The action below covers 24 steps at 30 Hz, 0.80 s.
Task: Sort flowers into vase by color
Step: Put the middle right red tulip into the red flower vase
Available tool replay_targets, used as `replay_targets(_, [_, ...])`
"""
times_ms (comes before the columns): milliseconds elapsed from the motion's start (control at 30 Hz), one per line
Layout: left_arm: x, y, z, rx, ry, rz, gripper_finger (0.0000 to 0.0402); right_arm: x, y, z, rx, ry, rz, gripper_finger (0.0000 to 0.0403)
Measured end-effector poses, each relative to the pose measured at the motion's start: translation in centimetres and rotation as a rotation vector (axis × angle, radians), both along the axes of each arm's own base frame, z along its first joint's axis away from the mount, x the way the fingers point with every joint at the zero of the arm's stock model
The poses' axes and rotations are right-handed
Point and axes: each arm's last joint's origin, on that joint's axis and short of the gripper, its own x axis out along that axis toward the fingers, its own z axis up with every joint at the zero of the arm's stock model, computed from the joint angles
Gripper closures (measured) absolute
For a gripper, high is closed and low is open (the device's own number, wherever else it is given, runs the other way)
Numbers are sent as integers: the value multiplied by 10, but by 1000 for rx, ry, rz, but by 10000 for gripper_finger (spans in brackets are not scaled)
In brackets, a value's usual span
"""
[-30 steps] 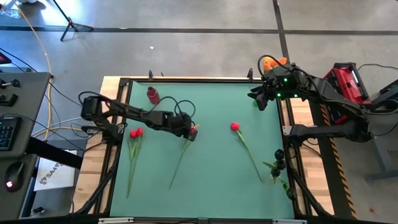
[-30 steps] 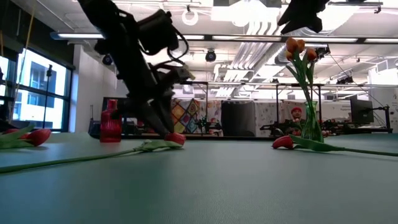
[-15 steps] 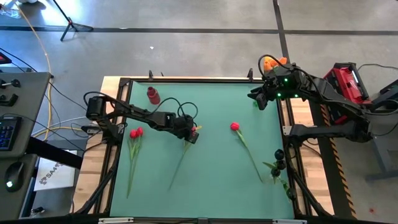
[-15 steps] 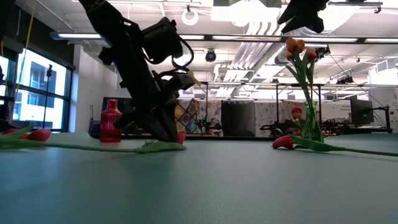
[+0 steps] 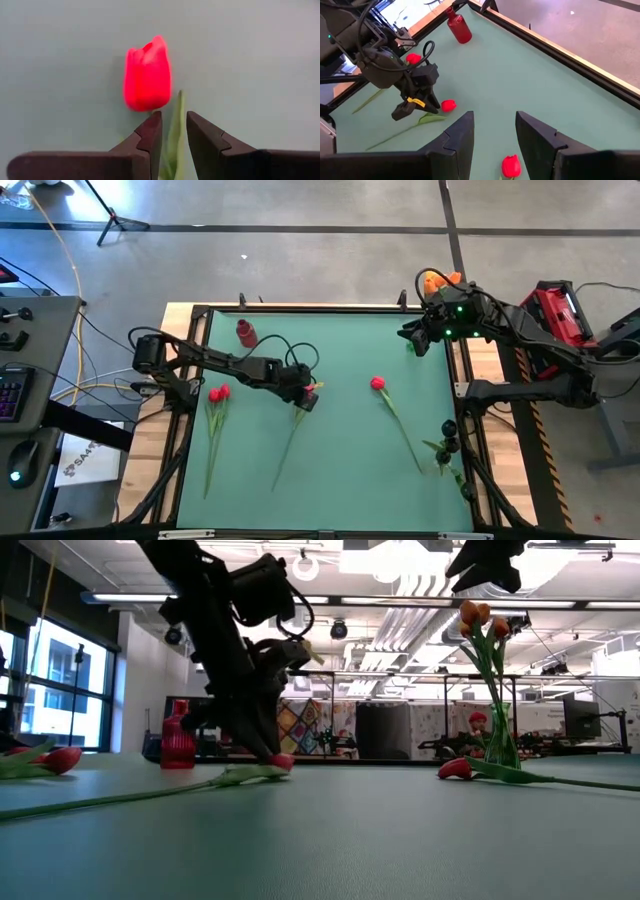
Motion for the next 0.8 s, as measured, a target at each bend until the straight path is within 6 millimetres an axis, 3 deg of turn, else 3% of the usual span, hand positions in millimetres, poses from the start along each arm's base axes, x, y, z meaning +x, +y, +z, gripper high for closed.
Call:
replay_targets(533, [2, 4, -21, 16, 74, -19, 328, 0, 0, 0, 12, -5, -7, 269])
replay_targets(800, [4, 21, -24, -54, 43, -5, 395, 0, 0, 1, 1, -8, 0, 269])
